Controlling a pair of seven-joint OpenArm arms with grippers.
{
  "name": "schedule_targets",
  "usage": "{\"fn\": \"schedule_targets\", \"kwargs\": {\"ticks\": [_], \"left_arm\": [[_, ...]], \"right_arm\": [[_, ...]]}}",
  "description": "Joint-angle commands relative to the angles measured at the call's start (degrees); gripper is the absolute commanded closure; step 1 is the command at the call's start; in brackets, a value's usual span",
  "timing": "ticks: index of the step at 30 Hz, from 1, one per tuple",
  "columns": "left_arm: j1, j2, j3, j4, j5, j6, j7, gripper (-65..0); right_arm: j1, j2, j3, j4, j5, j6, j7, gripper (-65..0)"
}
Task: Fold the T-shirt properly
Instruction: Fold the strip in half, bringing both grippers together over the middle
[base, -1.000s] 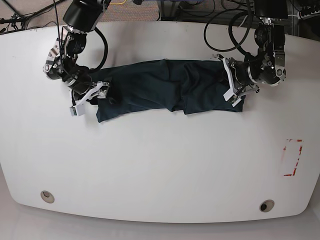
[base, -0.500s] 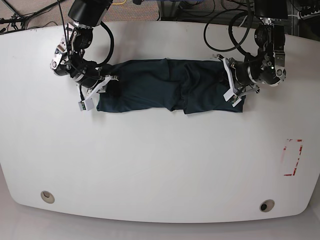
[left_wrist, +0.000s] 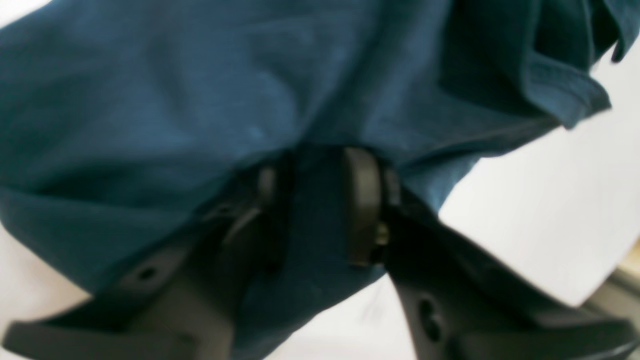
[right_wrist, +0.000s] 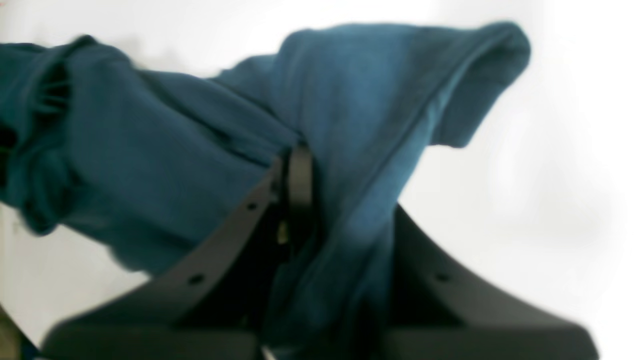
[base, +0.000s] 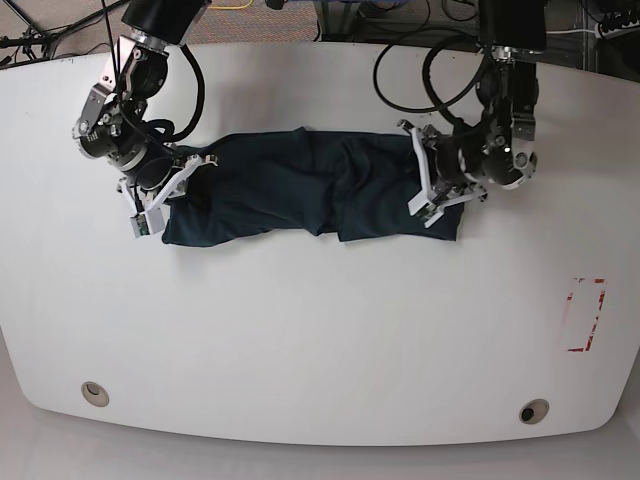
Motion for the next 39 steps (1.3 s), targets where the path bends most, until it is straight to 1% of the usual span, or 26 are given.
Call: {"fn": "schedule_targets", "kwargs": {"ticks": [1, 4, 6, 8, 10, 15, 17, 21, 23, 27, 33, 39], "left_arm": [[-1.52, 2.93, 1.08, -0.74, 2.31, 0.19, 0.05, -21.7], [-2.58, 5.57, 1.96, -2.41, 4.95, 0.19, -0.04, -21.7], [-3.63, 7.94, 2.84, -3.91, 7.32, 0.19, -0.04, -21.7], [-4.07, 9.44, 3.54, -5.05, 8.9, 0.19, -0.22, -21.7], [-4.25, 10.58, 4.07, -5.76, 9.87, 0.19, -0.22, -21.7], [-4.25, 12.34, 5.04, -6.28, 10.4, 0.19, -0.3, -21.7], [-4.25, 12.42, 5.04, -6.28, 10.4, 0.19, -0.3, -21.7], [-4.25, 12.69, 5.21, -6.19, 10.31, 0.1, -0.3, -21.9], [-4.25, 12.69, 5.21, -6.19, 10.31, 0.01, -0.3, -21.9], [-4.25, 12.69, 5.12, -6.02, 10.22, -0.16, -0.3, -21.9], [-4.25, 12.42, 4.95, -3.47, 10.14, -0.34, -0.39, -22.1], [-4.25, 12.51, 4.95, 0.49, 10.14, -0.42, -0.39, -22.2]], "right_arm": [[1.05, 1.37, -0.11, 4.91, 1.49, -0.76, -0.82, -0.3], [1.22, 1.63, -0.99, 7.54, 1.4, -1.28, -2.22, -0.3], [1.31, 1.98, -3.63, 10.09, 1.31, -1.28, -2.93, -0.5], [1.31, 2.51, -5.65, 11.68, 1.66, -1.37, -3.1, -0.5], [1.31, 2.51, -7.67, 12.56, 1.75, -1.64, -3.36, -0.5], [2.19, 1.98, -14.71, 13.08, 1.75, -4.1, -3.19, -0.5], [2.63, 1.37, -16.38, 12.99, 1.66, -4.54, -3.01, -0.5], [4.21, -1.09, -18.93, 12.73, 1.22, -4.98, -3.01, -0.5], [4.92, -1.8, -19.28, 12.56, 1.22, -4.98, -3.01, -0.6], [5.88, -2.15, -19.45, 11.85, 1.22, -4.98, -3.01, -0.6], [6.67, -4.35, -19.54, 9.13, 1.22, -4.98, -2.05, -0.6], [6.85, -4.0, -22.88, 6.93, 1.22, -4.98, -0.02, -0.6]]}}
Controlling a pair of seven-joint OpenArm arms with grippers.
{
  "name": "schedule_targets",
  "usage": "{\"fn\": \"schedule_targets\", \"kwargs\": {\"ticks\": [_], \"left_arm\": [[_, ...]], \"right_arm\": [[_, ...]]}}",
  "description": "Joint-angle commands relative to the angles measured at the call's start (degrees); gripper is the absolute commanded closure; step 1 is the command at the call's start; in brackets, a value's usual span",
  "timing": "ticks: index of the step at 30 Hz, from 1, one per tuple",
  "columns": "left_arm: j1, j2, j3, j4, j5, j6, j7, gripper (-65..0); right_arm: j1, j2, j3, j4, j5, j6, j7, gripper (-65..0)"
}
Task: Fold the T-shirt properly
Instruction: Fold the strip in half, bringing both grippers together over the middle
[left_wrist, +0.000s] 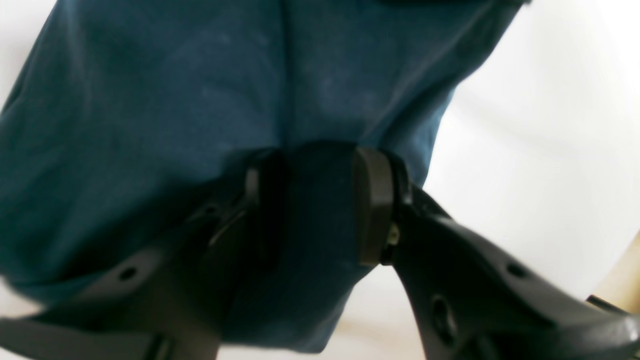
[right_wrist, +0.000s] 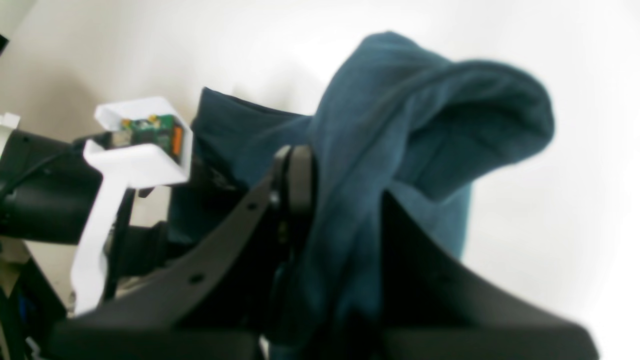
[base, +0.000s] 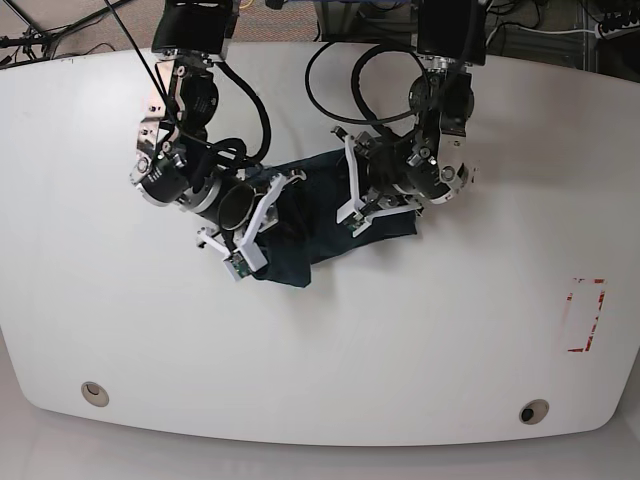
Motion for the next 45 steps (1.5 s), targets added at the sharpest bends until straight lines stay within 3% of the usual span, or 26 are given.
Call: {"fn": "schedule_targets", "kwargs": {"ticks": [1, 7, 12, 16, 25, 33, 45], "left_arm": [[-1.12, 0.49, -0.12, 3.44, -0.53, -0.27, -0.76, -22.2], [-1.21, 0.32, -3.11, 6.87, -5.89, -0.36, -0.76, -22.8], [-2.0, -1.27, -8.21, 8.01, -13.45, -0.36, -0.32, -29.2], [-0.68, -5.14, -12.08, 10.04, -20.66, -0.36, -0.24, -32.9], [7.05, -15.25, -18.85, 11.09, -37.81, -0.27, -0.76, -31.9], [10.04, -16.74, -19.46, 8.72, -39.48, -0.27, -4.89, -31.9], [5.74, -16.3, -16.03, 0.01, -39.56, -0.27, -5.16, -31.8]], "right_arm": [[1.3, 0.09, -1.0, 0.57, 1.49, 0.07, 3.02, -0.6], [1.21, 0.09, -1.18, 0.83, 1.49, -1.16, 3.1, -0.6], [1.39, 0.09, -1.0, 0.83, 1.49, -1.16, 3.1, -0.6], [1.47, 0.09, -0.92, 0.92, 1.49, -1.16, 3.1, -0.6], [1.39, 0.09, -0.92, 0.83, 1.49, -1.16, 3.1, -0.6], [1.39, 0.0, -1.27, 0.83, 1.49, -1.16, 3.1, -0.6], [1.47, -0.35, -4.78, 0.83, 1.49, -1.25, 3.19, -0.6]]}}
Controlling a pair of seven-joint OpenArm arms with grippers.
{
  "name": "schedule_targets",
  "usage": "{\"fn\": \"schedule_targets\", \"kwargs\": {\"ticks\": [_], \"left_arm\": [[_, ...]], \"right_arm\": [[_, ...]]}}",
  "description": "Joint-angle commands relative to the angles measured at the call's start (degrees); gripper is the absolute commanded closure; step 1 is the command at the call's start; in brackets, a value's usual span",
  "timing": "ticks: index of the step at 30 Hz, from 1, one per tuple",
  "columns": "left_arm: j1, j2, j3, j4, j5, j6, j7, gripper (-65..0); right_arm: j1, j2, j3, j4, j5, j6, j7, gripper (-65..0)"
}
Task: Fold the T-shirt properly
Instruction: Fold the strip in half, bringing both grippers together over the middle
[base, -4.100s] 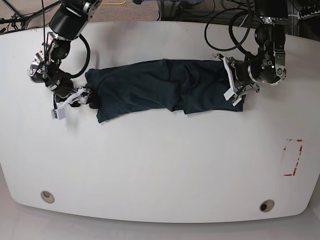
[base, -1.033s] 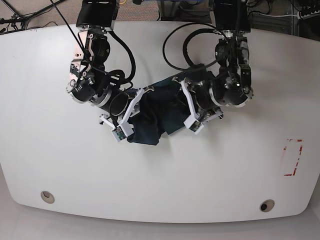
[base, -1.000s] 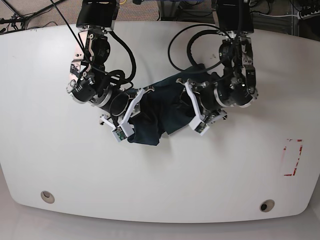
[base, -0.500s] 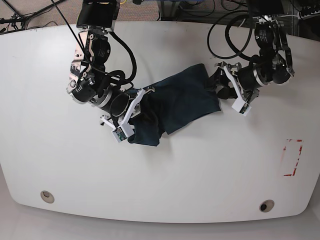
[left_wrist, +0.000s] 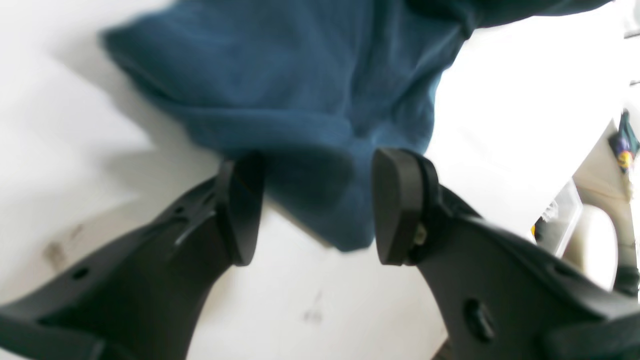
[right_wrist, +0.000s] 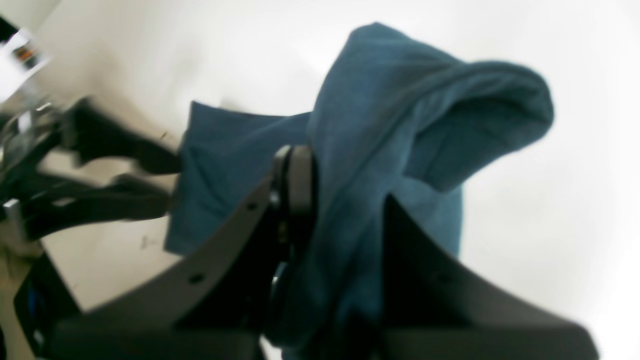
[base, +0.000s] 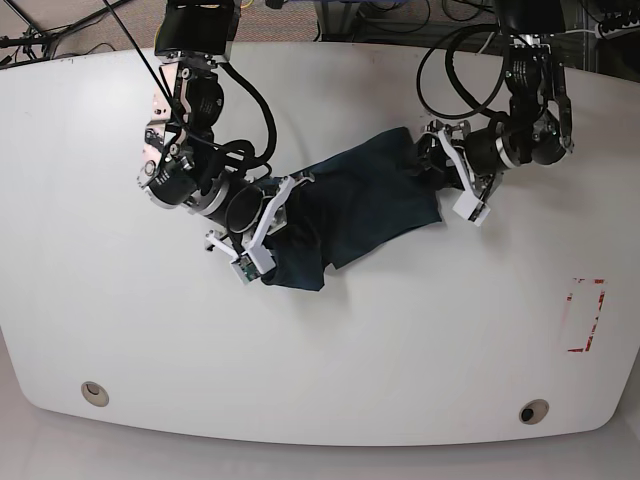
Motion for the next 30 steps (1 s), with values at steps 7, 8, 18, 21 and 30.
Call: {"fn": "schedule_targets", "kwargs": {"ticks": [7, 8, 18, 21, 30], "left_arm": [[-3.32, -0.19, -0.1, -3.68, -1.42, -0.29, -1.55, -31.8], [-3.41, -0.19, -0.1, -3.94, -1.42, -0.21, -1.55, -31.8], [-4.38, -0.37, 2.98, -4.91, -1.34, 0.15, -1.55, -31.8], [-4.47, -0.37, 3.68, -4.91, -1.34, 0.23, -1.55, -31.8], [-4.47, -0.46, 3.77, -4.82, -1.34, 0.23, -1.55, -31.8]], "right_arm": [[0.9, -0.19, -5.09, 1.07, 1.46, 0.17, 1.82, -0.6], [0.9, -0.19, -5.44, 0.98, 1.46, 0.17, 1.82, -0.6], [1.17, -0.02, -12.12, -0.07, 1.46, -5.72, 5.95, -0.6], [1.34, -0.02, -14.23, -1.92, 1.55, -7.12, 7.53, -0.6], [2.84, 0.24, -17.93, -7.37, 1.46, -7.48, 9.82, -0.8]]}}
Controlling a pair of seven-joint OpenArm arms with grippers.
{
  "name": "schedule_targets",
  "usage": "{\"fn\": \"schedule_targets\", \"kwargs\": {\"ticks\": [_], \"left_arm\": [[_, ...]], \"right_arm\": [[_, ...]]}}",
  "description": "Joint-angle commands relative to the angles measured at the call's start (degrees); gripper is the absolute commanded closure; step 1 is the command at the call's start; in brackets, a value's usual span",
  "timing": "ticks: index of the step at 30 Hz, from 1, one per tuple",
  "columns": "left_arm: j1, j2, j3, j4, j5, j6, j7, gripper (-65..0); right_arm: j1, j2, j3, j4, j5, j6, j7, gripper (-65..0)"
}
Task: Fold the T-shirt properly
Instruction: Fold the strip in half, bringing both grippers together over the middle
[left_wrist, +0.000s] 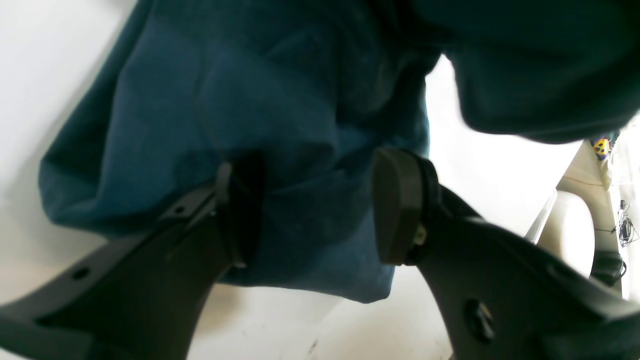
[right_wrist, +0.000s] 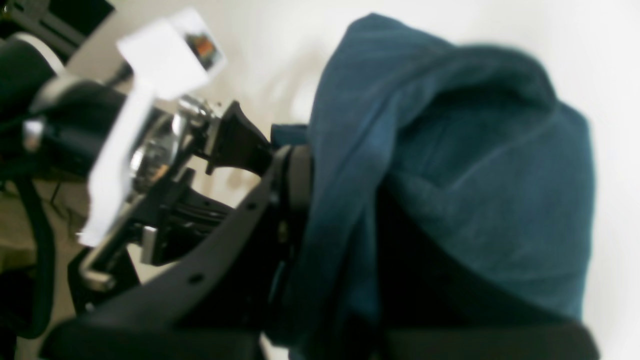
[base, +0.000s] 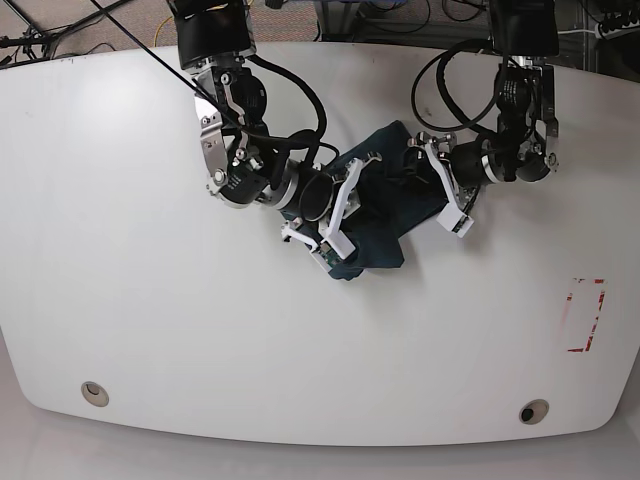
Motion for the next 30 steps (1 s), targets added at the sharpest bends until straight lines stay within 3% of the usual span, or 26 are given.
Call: {"fn": "schedule_targets", "kwargs": {"ticks": [1, 5, 7, 10, 13, 17, 21, 30], "left_arm": [[-0.8, -0.43, -0.19, 0.91, -1.18, -0.2, -0.74, -31.8], [-0.8, -0.61, -0.36, 0.91, -1.18, -0.2, -0.74, -31.8], [-0.8, -1.31, -0.36, 0.91, -1.18, -0.2, -0.74, -31.8], [-0.8, -1.58, -0.36, 0.91, -1.18, -0.2, -0.74, -31.8], [-0.88, -1.66, -0.36, 0.91, -1.18, -0.38, -0.74, -31.8], [-0.88, -1.66, -0.45, 1.17, -1.27, -0.47, -0.74, -31.8], [-0.88, -1.66, -0.54, 1.17, -1.27, -0.56, -0.74, -31.8], [-1.06, -1.31, -4.14, 1.43, -1.71, -0.91, -0.74, -31.9]], "right_arm": [[1.35, -0.19, -0.62, -0.59, 1.18, 0.11, 1.86, -0.8], [1.62, 0.16, -1.06, -1.12, 0.39, 0.11, 1.95, -1.7], [1.79, 0.34, -2.2, -0.95, -1.28, 0.11, 1.95, -7.1], [1.7, 0.25, -4.57, -0.77, -3.57, -0.16, 1.95, -20.1], [1.7, 0.25, -7.21, 0.37, -5.41, -1.03, 1.95, -37.4], [1.18, 0.25, -9.41, 2.75, -6.2, -2.79, 1.95, -51.4], [0.74, 0.25, -9.76, 5.38, -6.12, -4.38, 1.95, -53.0], [0.3, 1.65, -9.58, 11.19, -5.94, -4.11, 1.95, -53.0]]}}
